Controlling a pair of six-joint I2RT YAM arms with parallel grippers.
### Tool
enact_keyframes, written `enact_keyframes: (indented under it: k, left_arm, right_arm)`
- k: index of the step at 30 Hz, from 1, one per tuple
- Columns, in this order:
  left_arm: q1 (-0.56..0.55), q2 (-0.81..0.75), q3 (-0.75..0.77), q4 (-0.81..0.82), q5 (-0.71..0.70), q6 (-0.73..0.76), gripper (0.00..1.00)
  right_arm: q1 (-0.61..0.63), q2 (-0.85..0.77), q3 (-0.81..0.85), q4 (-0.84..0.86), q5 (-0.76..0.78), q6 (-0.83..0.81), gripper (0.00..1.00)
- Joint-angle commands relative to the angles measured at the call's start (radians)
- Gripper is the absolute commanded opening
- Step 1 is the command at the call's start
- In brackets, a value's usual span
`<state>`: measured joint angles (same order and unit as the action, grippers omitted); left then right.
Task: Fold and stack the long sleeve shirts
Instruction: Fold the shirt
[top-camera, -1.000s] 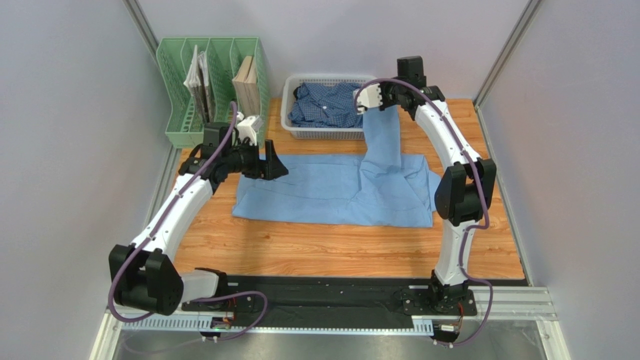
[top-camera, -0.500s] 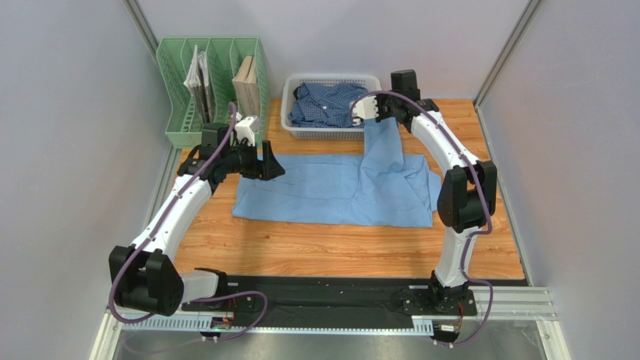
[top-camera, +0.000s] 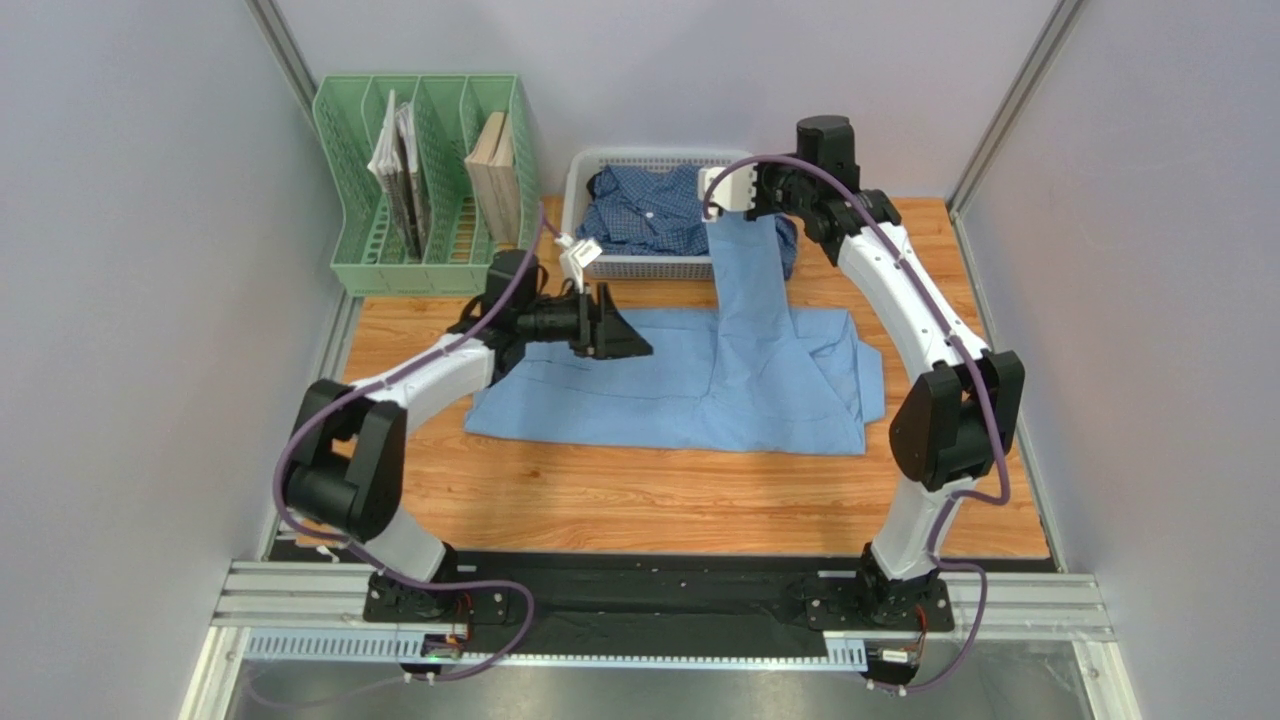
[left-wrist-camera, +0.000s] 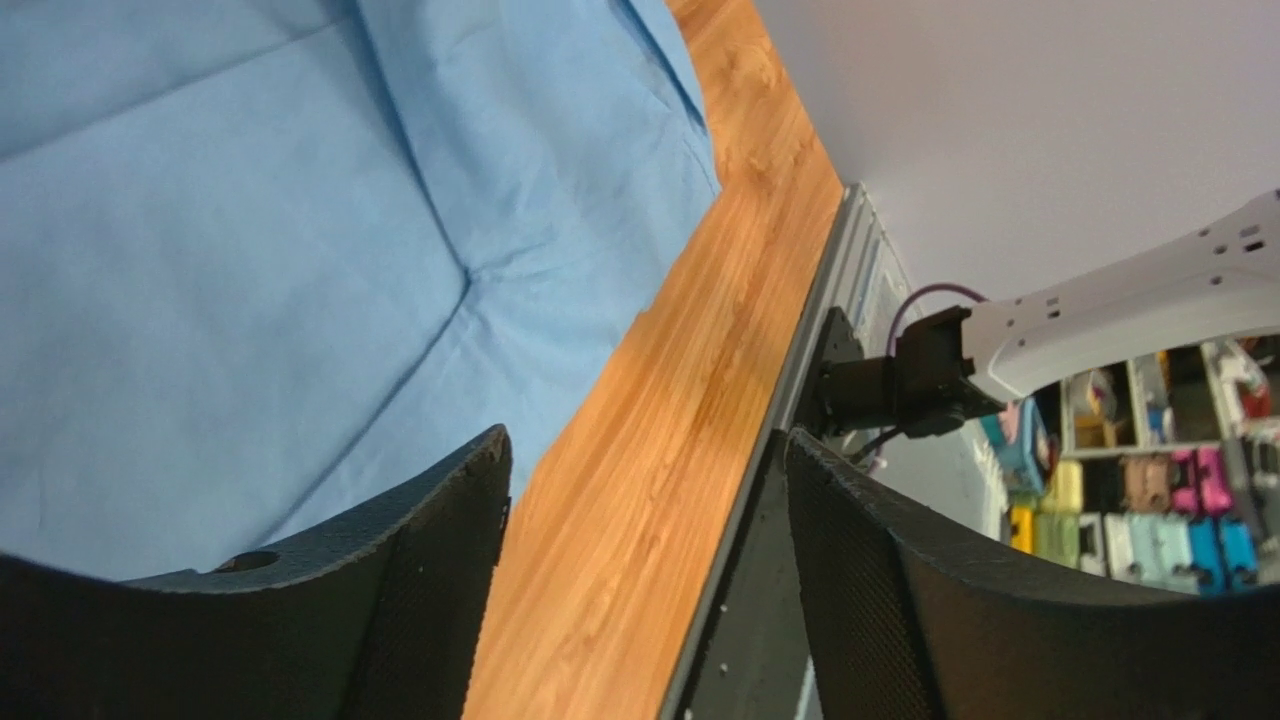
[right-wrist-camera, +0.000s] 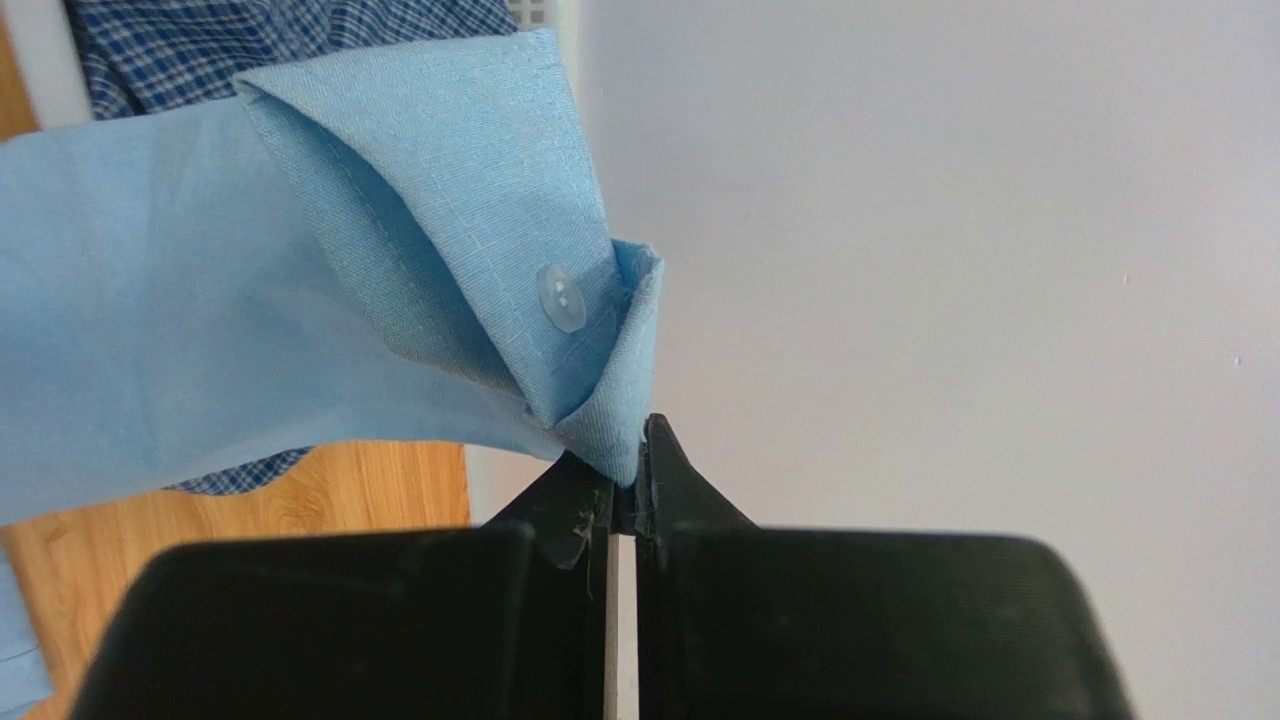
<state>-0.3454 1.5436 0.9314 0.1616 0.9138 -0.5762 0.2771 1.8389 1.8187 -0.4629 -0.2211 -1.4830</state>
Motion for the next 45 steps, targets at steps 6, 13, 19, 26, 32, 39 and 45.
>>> enact_keyframes:
  k: [6,13,19,26,32,39,45]
  left_arm:
    - [-0.06,0.351,0.317,0.417,-0.065,-0.111,0.76]
    - [-0.095,0.57,0.466,0.539,-0.075,-0.2,0.76]
    - [-0.132,0.699,0.55,0.634,-0.032,-0.272,0.76]
    - [-0.159,0.765,0.531,0.812,-0.012,-0.375,0.75]
    - [-0.172,0.796,0.544,0.837,0.005,-0.395,0.7]
    - [-0.173,0.819,0.563,0.849,0.017,-0.406,0.48]
    - [-0.172,0.802,0.549,0.84,0.011,-0.375,0.06]
  right_arm:
    - [0.001,-0.231,-0.166,0.073,-0.138,0.053,0.0]
    - [0.001,-0.322,-0.234,0.084,-0.164,0.075,0.0]
    - [0.002,-0.348,-0.243,0.083,-0.172,0.09,0.0]
    - [0.001,-0.365,-0.252,0.081,-0.189,0.099,0.0]
    - [-0.001,-0.374,-0.248,0.081,-0.193,0.099,0.0]
    - [-0.004,-0.386,-0.256,0.083,-0.207,0.101,0.0]
    - [-0.007,-0.388,-0.265,0.082,-0.198,0.098,0.0]
